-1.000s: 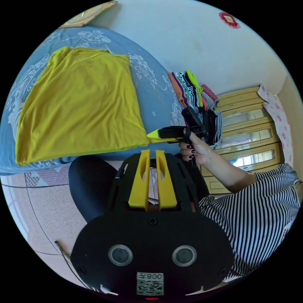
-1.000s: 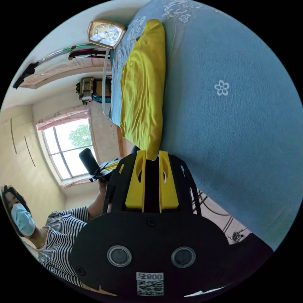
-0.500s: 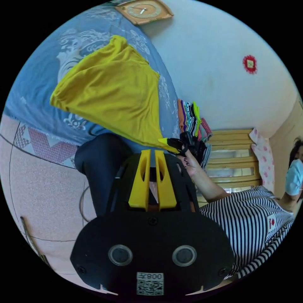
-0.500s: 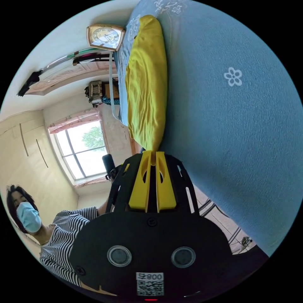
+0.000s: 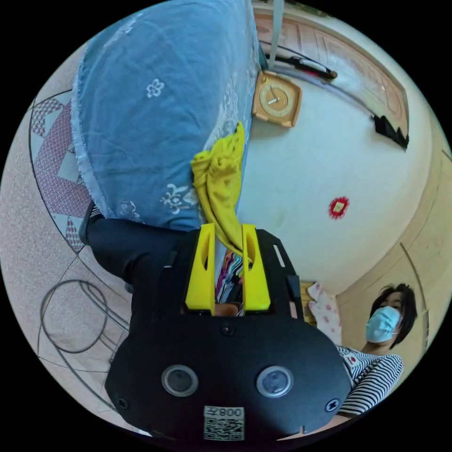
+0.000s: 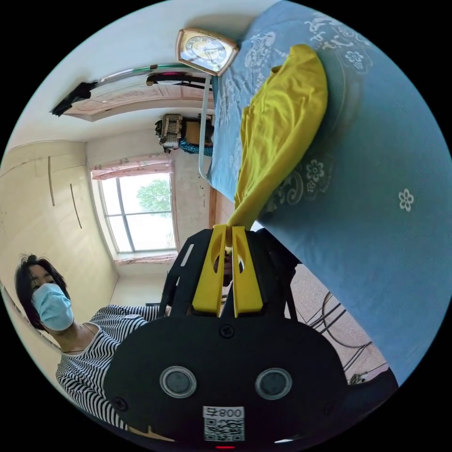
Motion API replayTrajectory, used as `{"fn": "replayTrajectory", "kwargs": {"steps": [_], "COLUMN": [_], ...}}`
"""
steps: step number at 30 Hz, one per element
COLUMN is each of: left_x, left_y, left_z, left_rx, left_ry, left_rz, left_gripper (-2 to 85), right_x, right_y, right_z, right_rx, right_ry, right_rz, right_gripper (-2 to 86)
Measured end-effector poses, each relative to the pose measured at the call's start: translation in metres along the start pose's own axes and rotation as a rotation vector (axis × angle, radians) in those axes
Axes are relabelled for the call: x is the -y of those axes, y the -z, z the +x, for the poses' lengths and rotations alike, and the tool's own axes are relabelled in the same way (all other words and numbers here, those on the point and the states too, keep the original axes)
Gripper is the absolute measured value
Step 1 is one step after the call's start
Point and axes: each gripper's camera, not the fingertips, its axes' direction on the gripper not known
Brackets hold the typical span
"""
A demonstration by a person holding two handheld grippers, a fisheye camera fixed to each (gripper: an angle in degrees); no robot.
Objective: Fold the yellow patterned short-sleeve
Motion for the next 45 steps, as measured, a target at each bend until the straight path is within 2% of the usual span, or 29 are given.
{"fn": "replayTrajectory", "kwargs": {"steps": [7, 21, 29, 38, 45], "left_x": [0.022, 0.078, 0.099, 0.107, 0.098], "left_y": [0.025, 0.021, -0.013, -0.079, -0.150], "left_z": [0.002, 0.113, 0.270, 0.490, 0.631], "left_rx": [-0.071, -0.073, -0.141, -0.301, -0.365], "left_ry": [0.069, 0.009, -0.180, -0.447, -0.538], "left_rz": [0.127, 0.127, 0.026, -0.158, -0.344], "left_gripper": [10.0, 4.9, 4.0, 3.8, 3.7], "right_x": [-0.029, -0.099, -0.167, -0.289, -0.419], "right_y": [-0.003, 0.026, 0.097, 0.215, 0.311], "right_z": [0.052, 0.218, 0.328, 0.415, 0.498], "right_rx": [0.030, 0.042, 0.104, 0.246, 0.260], "right_ry": [0.041, 0.039, 0.059, 0.265, 0.415], "right_rz": [0.026, 0.065, 0.171, 0.326, 0.462], "right_gripper": [1.7, 1.8, 1.7, 1.7, 1.7]}}
